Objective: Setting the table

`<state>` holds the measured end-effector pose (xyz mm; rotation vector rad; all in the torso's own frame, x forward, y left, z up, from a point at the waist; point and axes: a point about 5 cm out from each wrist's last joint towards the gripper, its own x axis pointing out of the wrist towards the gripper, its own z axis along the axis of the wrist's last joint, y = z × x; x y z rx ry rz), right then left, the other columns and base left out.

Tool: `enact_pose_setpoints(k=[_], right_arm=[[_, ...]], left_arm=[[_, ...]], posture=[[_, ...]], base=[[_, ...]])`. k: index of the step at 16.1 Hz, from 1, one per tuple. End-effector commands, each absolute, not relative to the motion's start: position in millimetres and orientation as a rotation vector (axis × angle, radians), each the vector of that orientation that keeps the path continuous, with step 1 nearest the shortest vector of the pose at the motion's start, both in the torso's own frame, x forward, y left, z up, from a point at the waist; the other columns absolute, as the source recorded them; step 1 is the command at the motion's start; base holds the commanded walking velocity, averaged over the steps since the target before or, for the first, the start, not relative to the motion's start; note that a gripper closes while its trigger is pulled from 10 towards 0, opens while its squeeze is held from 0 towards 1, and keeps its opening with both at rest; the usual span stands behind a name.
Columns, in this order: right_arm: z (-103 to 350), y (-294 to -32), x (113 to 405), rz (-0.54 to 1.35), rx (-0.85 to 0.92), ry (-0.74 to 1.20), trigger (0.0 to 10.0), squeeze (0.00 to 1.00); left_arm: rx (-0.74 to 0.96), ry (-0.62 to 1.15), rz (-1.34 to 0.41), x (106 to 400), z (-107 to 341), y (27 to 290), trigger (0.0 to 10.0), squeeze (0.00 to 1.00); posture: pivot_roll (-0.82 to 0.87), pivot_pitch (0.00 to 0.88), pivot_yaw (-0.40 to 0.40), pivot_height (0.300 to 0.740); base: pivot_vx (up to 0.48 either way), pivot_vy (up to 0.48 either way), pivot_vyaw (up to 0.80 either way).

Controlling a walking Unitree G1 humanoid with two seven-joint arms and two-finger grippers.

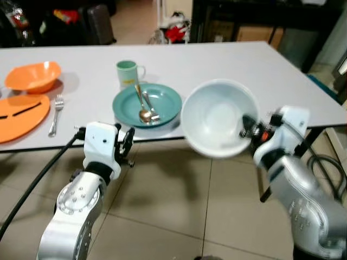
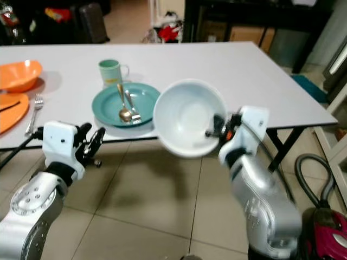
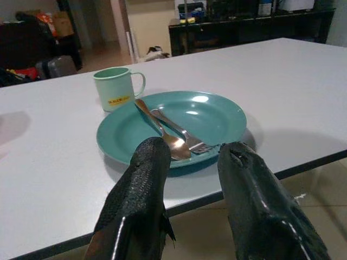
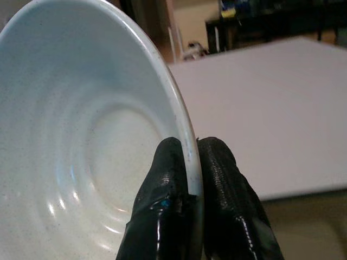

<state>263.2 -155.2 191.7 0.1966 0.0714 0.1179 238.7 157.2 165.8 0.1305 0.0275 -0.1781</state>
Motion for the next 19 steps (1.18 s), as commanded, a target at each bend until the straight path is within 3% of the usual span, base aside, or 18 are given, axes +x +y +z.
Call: enact_pose_setpoints(k=[1, 6, 10, 19], right_arm=[[198.8, -150.5, 266.1, 0.159, 0.208, 0.052, 10.0, 0.00], [204.1, -155.1, 273.4, 0.150, 0.224, 0.047, 10.0, 0.00], [205.5, -156.8, 275.7, 0.138, 0.235, 0.040, 10.0, 0.00], [212.2, -160.3, 279.6, 0.155, 0.328, 0.026, 10.0, 0.00]], left_arm=[[0.122, 0.015, -0.156, 239.7, 169.0, 161.0, 10.0, 0.00], [0.107, 0.009, -0.146, 240.4, 170.9, 161.6, 10.0, 0.00], [0.101, 0.002, -0.147, 242.5, 173.3, 161.7, 10.0, 0.00], [0.100, -0.014, -0.139, 242.7, 176.7, 164.7, 10.0, 0.00]], posture=[[-0.11, 0.000, 0.002, 0.740], [-0.11, 0.000, 0.000, 0.740], [-0.11, 0.000, 0.001, 0.740], [-0.10, 0.000, -0.007, 0.740]], base=[[0.000, 0.000, 0.00], [0.099, 0.000, 0.00], [0.248, 0.000, -0.80], [0.257, 0.000, 0.00]])
